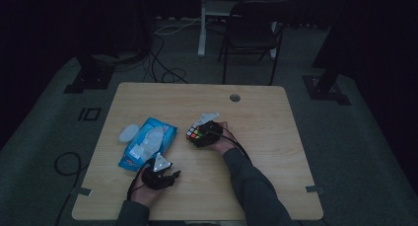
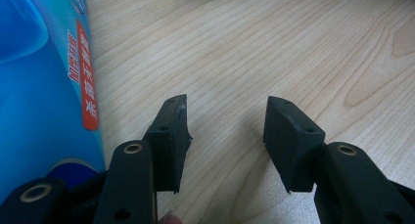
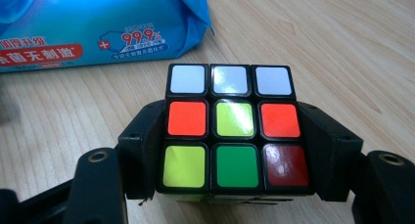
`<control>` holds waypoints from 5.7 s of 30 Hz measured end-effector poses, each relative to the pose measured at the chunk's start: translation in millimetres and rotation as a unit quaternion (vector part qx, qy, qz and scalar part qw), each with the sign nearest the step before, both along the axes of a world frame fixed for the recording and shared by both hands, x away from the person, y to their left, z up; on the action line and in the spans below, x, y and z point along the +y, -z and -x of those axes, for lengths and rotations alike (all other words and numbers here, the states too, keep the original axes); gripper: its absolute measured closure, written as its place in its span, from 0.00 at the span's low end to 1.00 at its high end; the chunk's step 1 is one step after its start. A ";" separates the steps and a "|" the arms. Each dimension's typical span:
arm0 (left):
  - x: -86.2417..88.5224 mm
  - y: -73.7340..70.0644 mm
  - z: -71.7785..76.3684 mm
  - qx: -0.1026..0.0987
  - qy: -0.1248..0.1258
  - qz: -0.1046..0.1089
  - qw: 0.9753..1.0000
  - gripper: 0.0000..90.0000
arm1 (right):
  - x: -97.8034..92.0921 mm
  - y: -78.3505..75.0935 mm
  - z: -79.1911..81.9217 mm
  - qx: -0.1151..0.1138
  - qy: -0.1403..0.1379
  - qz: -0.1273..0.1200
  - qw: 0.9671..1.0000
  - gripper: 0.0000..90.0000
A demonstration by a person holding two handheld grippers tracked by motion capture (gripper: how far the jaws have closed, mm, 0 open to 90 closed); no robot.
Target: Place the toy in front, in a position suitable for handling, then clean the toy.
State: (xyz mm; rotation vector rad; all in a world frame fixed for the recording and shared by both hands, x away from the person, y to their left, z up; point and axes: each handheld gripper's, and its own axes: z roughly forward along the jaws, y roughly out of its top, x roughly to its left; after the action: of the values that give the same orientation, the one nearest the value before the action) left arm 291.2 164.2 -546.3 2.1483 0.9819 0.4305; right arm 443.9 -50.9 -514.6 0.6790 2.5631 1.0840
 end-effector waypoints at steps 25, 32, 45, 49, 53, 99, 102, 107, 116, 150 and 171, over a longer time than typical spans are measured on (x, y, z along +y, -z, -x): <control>-0.7 0.7 0.9 -0.004 0.000 -0.002 1.000 0.57 | -62.9 -7.8 40.4 0.005 0.024 0.001 1.000 0.38; -0.7 0.8 1.1 -0.005 0.001 -0.002 1.000 0.57 | -74.3 -3.7 52.9 0.010 0.025 0.002 1.000 0.37; -1.9 0.9 -0.1 -0.004 0.002 -0.001 1.000 0.56 | -93.3 0.6 64.3 0.016 0.036 -0.008 0.999 0.38; -2.3 -0.1 -0.2 0.000 0.003 -0.004 1.000 0.56 | -96.0 2.0 65.5 0.017 0.039 -0.012 0.999 0.38; -1.8 -3.7 0.8 0.006 0.006 -0.002 1.000 0.56 | -98.0 2.3 66.3 0.018 0.039 -0.015 0.999 0.38; 37.7 -83.5 -39.0 -0.048 -0.079 -0.054 0.994 1.00 | -107.8 7.3 69.6 0.025 0.045 -0.038 0.998 0.37; 35.3 -93.5 -35.9 -0.056 -0.062 -0.020 0.996 1.00 | -107.7 7.3 69.8 0.025 0.046 -0.037 0.998 0.37; 24.1 -109.0 -31.3 -0.074 -0.021 0.030 0.997 1.00 | -107.8 7.4 69.9 0.024 0.046 -0.038 0.998 0.37; 17.5 -119.0 -32.0 -0.086 0.008 0.060 0.994 0.94 | -108.1 7.8 70.3 0.021 0.046 -0.039 0.998 0.37; 51.2 -69.3 -27.1 -0.053 -0.078 -0.068 0.993 0.61 | -110.8 9.1 71.7 0.021 0.050 -0.039 0.998 0.37; 50.1 -65.6 -68.2 -0.042 -0.129 -0.040 0.990 0.80 | -111.6 10.8 71.4 0.025 0.050 -0.042 0.998 0.37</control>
State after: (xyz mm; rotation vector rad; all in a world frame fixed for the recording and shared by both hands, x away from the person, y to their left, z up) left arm 359.4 214.3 -480.7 2.0621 1.2172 0.6904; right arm 372.4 -162.5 -525.4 0.8550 2.5078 1.1602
